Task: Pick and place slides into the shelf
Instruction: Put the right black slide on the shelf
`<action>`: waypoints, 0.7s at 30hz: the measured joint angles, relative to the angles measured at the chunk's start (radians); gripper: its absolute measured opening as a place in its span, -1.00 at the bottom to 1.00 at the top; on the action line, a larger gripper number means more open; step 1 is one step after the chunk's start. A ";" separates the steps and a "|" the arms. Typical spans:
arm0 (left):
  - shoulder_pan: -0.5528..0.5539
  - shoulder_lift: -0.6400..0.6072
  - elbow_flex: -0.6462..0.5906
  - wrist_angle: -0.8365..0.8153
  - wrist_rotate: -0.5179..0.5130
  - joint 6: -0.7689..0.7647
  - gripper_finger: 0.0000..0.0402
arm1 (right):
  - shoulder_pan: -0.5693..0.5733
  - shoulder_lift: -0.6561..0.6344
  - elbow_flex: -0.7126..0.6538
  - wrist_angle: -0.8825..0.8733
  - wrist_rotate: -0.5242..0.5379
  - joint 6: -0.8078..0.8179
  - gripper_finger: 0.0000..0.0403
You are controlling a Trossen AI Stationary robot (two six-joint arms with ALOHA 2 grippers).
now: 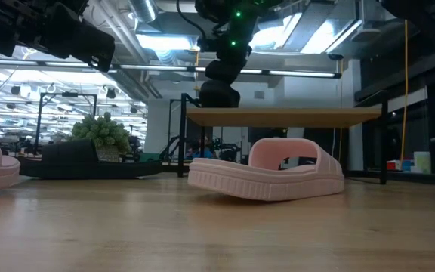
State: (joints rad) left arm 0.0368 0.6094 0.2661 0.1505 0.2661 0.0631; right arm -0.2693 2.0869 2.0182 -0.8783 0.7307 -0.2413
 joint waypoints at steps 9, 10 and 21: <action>0.000 0.000 0.000 0.000 0.000 0.000 -1.00 | -0.005 0.000 0.000 0.006 -0.052 -0.003 -0.98; 0.000 0.000 0.000 0.000 0.000 0.000 -1.00 | -0.006 0.000 0.000 0.007 -0.053 -0.005 -0.97; 0.000 0.000 0.000 0.000 0.000 -0.002 -1.00 | -0.006 0.000 0.000 0.052 -0.105 0.001 -0.90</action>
State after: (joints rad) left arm 0.0364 0.6091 0.2661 0.1505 0.2665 0.0612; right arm -0.2756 2.0865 2.0182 -0.8259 0.6260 -0.2400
